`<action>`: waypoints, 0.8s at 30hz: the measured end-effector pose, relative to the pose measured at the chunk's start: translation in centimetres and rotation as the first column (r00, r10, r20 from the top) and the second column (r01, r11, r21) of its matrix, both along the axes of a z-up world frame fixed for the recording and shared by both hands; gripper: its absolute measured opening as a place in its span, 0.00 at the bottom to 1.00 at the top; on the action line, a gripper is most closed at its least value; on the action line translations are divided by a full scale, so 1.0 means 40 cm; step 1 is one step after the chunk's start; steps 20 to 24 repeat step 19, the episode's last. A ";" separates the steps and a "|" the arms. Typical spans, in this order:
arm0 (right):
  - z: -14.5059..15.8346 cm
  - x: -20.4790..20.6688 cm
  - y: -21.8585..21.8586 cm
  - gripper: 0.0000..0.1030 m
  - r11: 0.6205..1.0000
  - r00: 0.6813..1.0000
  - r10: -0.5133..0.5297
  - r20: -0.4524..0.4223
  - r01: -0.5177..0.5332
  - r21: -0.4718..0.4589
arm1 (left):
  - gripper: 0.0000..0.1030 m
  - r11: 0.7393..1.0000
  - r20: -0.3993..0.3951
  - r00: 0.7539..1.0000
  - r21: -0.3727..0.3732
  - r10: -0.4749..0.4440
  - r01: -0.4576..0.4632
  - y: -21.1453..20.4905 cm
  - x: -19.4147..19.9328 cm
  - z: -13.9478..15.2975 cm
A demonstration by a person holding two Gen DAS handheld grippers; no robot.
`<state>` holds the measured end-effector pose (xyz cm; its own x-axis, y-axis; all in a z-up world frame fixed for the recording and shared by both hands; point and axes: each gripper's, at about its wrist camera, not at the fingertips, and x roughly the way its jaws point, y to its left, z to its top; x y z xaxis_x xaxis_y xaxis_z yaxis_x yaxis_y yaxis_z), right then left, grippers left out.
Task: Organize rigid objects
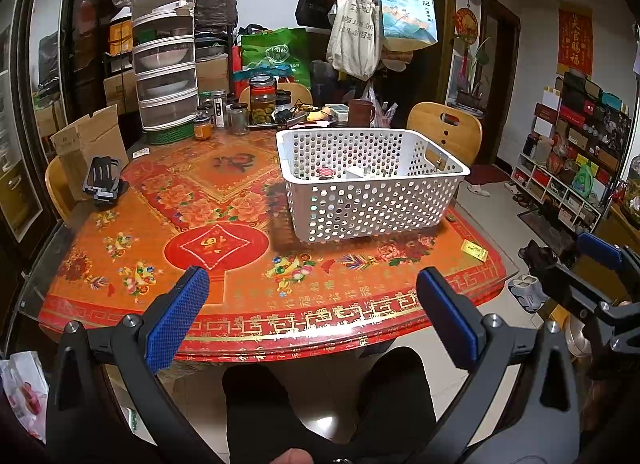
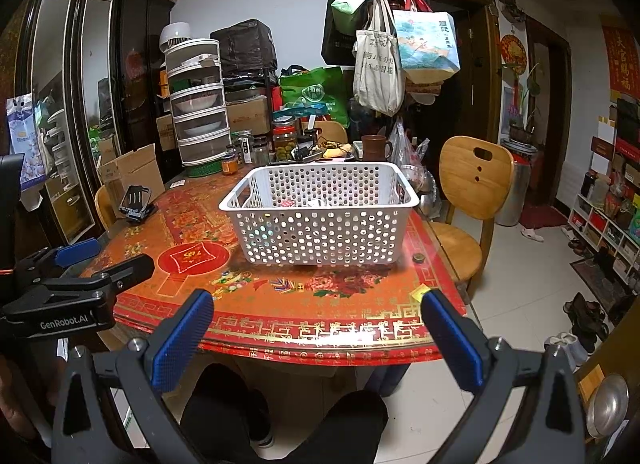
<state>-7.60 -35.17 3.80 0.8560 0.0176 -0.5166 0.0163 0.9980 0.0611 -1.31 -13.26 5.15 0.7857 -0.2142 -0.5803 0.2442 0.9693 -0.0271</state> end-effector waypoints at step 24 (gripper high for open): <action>-0.004 -0.002 0.008 1.00 1.000 1.000 0.010 -0.001 -0.010 -0.004 | 0.99 1.000 -0.009 1.000 -0.007 0.001 -0.001 0.016 0.004 -0.010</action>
